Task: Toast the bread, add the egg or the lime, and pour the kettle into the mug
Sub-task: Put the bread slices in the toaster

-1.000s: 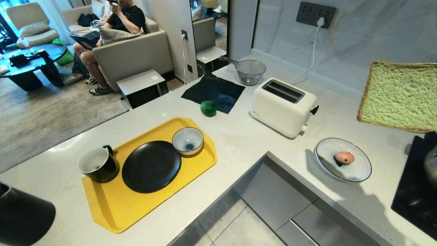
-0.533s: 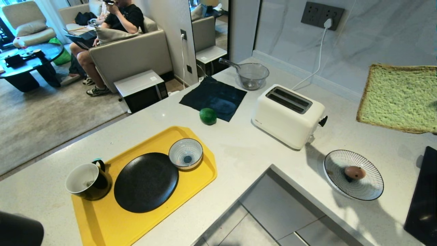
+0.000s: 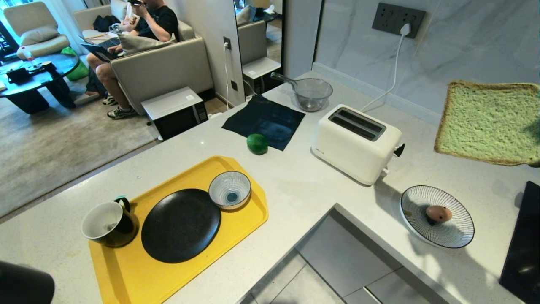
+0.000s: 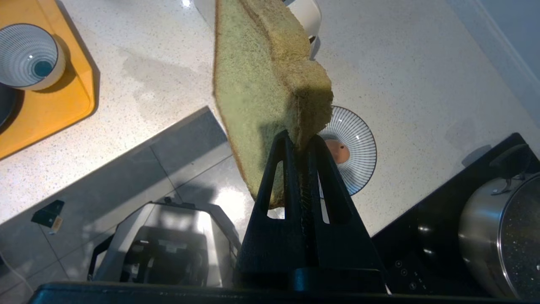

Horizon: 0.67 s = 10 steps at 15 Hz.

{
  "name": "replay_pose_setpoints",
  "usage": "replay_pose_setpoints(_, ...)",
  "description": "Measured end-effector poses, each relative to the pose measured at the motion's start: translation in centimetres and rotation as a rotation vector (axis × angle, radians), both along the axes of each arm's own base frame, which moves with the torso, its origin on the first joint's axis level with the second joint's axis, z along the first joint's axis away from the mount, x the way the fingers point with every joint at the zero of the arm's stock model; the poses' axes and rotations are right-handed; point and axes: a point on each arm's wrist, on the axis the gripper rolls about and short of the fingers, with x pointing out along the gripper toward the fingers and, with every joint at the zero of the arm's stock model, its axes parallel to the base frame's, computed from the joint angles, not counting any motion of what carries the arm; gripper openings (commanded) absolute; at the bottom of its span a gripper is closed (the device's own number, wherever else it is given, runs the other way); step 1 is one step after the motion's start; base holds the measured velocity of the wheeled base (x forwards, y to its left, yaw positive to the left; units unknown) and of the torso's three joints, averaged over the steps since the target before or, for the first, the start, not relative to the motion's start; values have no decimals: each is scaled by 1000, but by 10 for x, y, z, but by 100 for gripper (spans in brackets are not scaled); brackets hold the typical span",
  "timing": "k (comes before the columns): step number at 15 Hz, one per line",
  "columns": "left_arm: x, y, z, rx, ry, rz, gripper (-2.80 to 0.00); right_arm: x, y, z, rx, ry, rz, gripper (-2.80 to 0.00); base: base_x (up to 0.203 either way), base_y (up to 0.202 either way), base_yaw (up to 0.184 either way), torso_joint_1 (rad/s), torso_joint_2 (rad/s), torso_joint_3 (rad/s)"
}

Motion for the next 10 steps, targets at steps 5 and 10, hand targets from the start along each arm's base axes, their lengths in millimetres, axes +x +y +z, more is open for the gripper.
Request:
replay_pose_setpoints(5,0,0,0,0,0,0,-280,3,1,-1,-9,6,3,-280,0,0,0,0,0,0)
replay_pose_setpoints(10,0,0,0,0,0,0,-280,6,2,-1,-18,11,3,-280,0,0,0,0,0,0)
